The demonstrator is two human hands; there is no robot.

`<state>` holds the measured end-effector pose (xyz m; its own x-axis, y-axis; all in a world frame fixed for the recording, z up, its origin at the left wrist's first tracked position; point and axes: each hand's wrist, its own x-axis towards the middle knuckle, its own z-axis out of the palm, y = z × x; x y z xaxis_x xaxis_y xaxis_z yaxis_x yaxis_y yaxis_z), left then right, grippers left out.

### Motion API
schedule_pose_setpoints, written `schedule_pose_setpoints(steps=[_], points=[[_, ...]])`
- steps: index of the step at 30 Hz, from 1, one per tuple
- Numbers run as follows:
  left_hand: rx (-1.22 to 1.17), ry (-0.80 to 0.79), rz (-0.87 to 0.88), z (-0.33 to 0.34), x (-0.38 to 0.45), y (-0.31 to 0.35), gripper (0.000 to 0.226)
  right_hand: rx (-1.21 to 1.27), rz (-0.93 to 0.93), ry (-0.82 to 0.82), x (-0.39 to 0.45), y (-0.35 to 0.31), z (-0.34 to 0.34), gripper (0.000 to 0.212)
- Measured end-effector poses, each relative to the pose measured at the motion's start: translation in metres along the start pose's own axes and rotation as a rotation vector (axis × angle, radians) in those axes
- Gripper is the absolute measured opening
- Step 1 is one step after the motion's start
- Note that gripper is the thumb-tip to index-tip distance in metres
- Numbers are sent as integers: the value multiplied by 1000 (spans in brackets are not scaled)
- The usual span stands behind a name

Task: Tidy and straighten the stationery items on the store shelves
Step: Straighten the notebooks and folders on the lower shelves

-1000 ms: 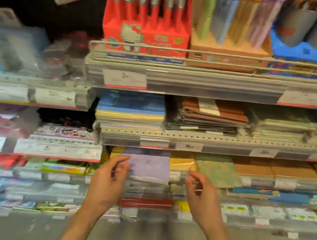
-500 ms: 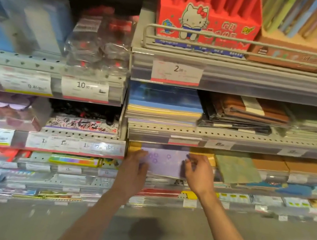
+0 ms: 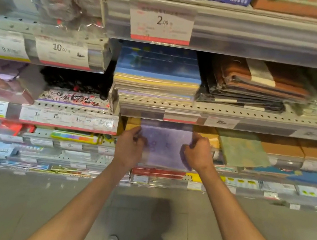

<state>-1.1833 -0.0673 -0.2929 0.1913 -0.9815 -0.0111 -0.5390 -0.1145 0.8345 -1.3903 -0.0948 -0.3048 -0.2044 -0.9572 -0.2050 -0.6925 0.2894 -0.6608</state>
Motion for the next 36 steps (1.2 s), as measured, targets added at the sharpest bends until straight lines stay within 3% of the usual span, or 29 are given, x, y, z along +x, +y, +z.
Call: schedule_pose_setpoints(steps=[2, 4, 6, 13, 25, 36], points=[[-54, 12, -76, 3, -12, -6, 23, 20, 22, -64, -13, 8, -6, 17], [-82, -20, -200, 6, -16, -15, 35, 23, 59, -132, -25, 9, -10, 32], [-43, -79, -234, 6, -13, -21, 39, 21, 99, -210, -29, 12, -11, 29], [-135, -201, -244, 1, -26, -33, 5, 178, 155, -284, -50, 28, -8, 20], [-166, -178, -128, -28, -95, -36, 3, 37, -108, -254, -101, 30, -37, 29], [-319, -74, 56, -88, -97, 42, 5, 84, -307, -214, -108, -30, -113, 36]])
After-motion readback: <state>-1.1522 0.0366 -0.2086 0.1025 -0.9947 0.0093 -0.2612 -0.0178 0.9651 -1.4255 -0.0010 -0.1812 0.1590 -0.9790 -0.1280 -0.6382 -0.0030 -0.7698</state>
